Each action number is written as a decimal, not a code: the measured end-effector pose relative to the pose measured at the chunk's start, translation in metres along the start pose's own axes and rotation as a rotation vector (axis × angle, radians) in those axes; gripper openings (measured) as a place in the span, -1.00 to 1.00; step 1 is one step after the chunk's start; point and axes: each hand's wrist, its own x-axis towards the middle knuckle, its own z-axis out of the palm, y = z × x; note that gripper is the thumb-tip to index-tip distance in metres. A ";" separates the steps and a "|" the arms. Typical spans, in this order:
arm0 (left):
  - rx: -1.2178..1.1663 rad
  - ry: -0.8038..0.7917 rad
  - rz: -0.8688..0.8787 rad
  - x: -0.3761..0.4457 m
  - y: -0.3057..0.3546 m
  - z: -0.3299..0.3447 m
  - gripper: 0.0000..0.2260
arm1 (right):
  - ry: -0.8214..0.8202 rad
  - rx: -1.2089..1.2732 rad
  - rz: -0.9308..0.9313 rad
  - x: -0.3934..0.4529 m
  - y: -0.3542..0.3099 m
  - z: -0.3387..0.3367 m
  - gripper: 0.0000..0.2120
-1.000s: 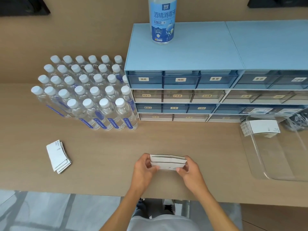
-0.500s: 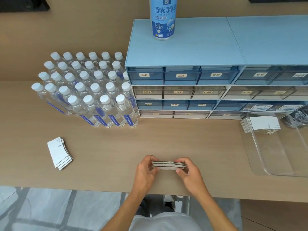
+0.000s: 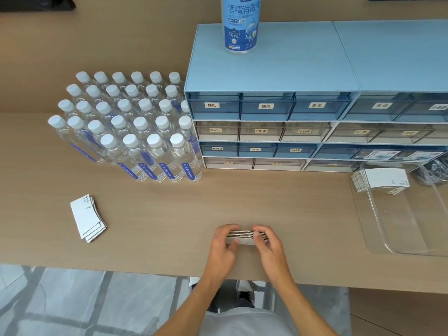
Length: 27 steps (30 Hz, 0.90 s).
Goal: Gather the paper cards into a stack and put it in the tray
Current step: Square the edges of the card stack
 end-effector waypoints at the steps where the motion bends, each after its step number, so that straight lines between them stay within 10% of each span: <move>1: -0.027 -0.010 -0.011 -0.001 0.001 0.003 -0.71 | 0.038 0.036 0.006 0.001 -0.001 0.004 -0.83; 27: -0.194 0.100 -0.031 -0.004 -0.002 0.020 -0.74 | 0.230 -0.014 -0.106 0.004 0.019 0.024 -0.75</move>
